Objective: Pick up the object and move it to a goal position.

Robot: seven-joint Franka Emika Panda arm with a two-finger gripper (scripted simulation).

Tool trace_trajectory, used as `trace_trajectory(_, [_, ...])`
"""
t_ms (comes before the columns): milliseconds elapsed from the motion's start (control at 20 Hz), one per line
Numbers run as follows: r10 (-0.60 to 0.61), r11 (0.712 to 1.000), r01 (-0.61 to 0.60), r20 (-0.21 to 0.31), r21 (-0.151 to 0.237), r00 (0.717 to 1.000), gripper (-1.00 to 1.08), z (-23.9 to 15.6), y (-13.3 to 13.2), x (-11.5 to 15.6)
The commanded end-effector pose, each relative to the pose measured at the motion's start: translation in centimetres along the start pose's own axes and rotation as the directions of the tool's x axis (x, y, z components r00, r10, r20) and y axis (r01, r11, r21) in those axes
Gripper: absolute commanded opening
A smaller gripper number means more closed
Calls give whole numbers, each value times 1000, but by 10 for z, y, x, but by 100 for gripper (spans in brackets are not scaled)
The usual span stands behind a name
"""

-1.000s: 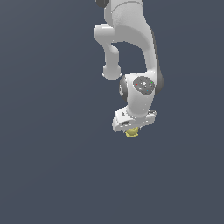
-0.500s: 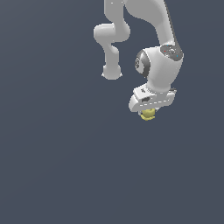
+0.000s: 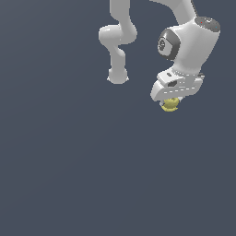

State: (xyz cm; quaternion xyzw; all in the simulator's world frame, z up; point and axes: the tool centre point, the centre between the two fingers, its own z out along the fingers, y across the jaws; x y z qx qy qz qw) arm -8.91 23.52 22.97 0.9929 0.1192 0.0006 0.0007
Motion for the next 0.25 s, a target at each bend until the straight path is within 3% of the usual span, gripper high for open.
trace_trajectory(0, [1,1000,-1,1,0,1000,-100,-9,-9,-4])
trace_trajectory(200, [2,1000,-2,1,0,1000,-100,-14,-15,-5])
